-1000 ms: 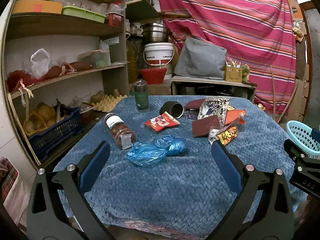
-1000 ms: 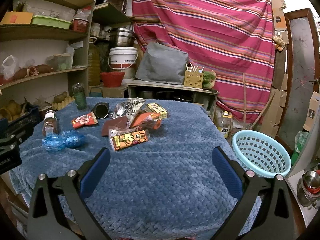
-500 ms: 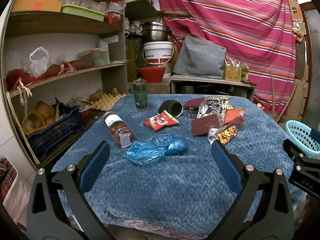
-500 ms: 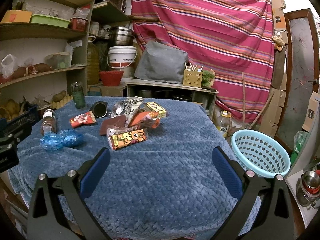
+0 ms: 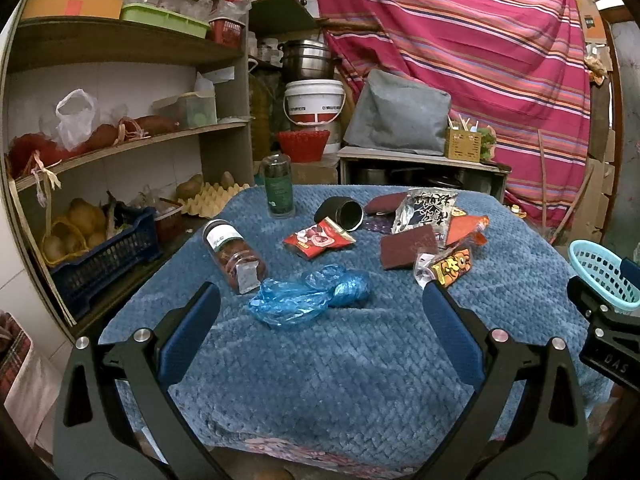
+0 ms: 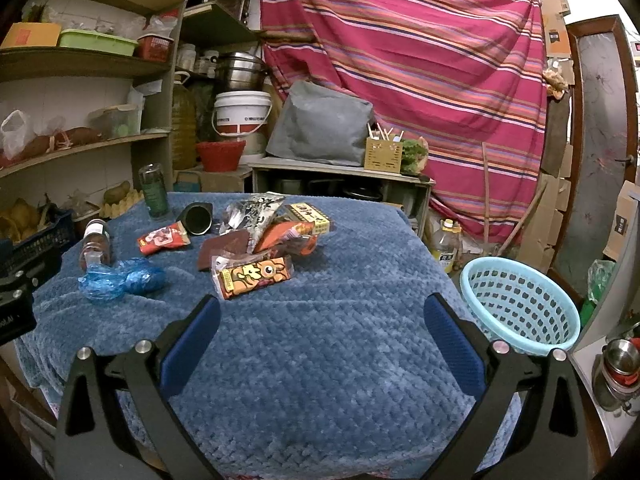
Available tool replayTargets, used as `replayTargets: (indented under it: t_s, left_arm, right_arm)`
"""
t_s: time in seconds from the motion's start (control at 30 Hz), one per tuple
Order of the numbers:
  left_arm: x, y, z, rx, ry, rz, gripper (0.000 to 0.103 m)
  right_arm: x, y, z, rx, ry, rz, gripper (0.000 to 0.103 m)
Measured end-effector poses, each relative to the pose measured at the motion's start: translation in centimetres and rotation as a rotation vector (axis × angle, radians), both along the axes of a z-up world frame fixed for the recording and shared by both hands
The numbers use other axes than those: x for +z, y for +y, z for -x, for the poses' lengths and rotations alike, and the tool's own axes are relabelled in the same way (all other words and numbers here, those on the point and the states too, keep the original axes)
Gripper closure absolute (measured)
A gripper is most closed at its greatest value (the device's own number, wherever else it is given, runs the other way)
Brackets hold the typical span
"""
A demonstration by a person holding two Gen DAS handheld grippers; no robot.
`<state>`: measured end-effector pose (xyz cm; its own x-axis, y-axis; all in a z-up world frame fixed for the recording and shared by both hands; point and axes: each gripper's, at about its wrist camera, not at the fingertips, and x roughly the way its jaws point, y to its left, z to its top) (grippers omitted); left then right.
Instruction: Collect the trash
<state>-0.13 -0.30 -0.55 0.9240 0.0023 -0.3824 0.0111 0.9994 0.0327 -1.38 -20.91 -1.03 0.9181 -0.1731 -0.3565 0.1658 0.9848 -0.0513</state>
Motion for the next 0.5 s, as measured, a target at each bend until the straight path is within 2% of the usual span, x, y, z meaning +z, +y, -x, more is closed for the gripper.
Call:
replayTargets:
  t_s: [0.5]
  left_arm:
    - [0.04, 0.21, -0.08, -0.005, 0.005, 0.006, 0.005]
  right_arm:
    - [0.08, -0.4, 0.06, -0.006, 0.001, -0.005, 0.004]
